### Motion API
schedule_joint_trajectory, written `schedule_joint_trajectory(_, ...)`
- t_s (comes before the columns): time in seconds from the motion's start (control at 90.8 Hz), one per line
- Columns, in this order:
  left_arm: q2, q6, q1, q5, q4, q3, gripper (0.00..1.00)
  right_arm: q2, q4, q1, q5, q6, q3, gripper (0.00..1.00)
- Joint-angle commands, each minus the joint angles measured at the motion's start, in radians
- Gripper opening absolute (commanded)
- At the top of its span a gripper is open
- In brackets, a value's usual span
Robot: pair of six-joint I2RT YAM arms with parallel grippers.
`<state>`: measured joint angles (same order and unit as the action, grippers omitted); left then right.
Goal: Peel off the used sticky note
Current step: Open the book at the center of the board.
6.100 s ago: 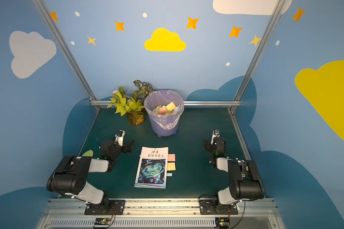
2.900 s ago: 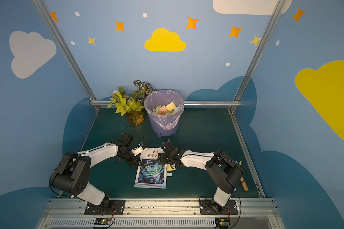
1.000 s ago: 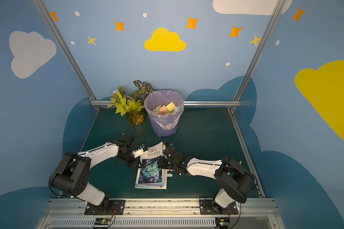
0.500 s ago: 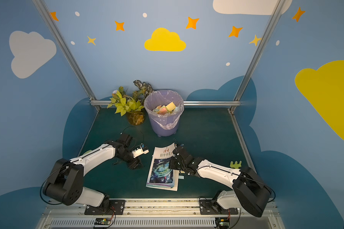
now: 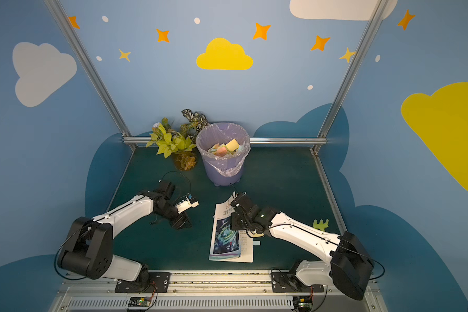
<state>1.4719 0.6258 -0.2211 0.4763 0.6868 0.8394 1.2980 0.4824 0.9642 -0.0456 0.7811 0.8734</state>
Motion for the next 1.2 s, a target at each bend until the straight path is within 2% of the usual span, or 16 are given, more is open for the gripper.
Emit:
schedule_joint_trajectory(0.0,0.010,0.021,0.062,0.058,0.042,0.049,0.53,0.047,0.040,0.032,-0.065,0.038,0.054,0.00)
schedule_joint_trajectory(0.286,0.041,0.030,0.110,0.043,0.035,0.070,0.53,0.227,0.019,0.111,-0.099,0.092,0.210,0.02)
schedule_joint_trajectory(0.485,0.065,0.037,0.136,0.038,0.031,0.077,0.53,0.349,0.128,0.166,-0.190,0.114,0.366,0.03)
schedule_joint_trajectory(0.672,0.076,0.035,0.146,0.038,0.030,0.082,0.52,0.466,0.258,0.239,-0.322,0.117,0.535,0.10)
schedule_joint_trajectory(0.76,0.091,0.028,0.142,0.032,0.030,0.090,0.52,0.514,0.291,0.257,-0.342,0.114,0.602,0.14)
schedule_joint_trajectory(0.815,0.098,0.028,0.148,0.032,0.033,0.098,0.51,0.541,0.303,0.275,-0.352,0.111,0.642,0.19)
schedule_joint_trajectory(0.881,0.098,0.031,0.172,0.062,0.045,0.110,0.51,0.579,0.308,0.286,-0.345,0.102,0.685,0.32)
schedule_joint_trajectory(0.936,0.093,0.038,0.209,0.093,0.065,0.127,0.51,0.602,0.294,0.292,-0.324,0.099,0.711,0.35)
schedule_joint_trajectory(1.189,0.049,0.092,0.403,0.187,0.161,0.219,0.51,0.718,0.191,0.294,-0.217,0.100,0.797,0.42)
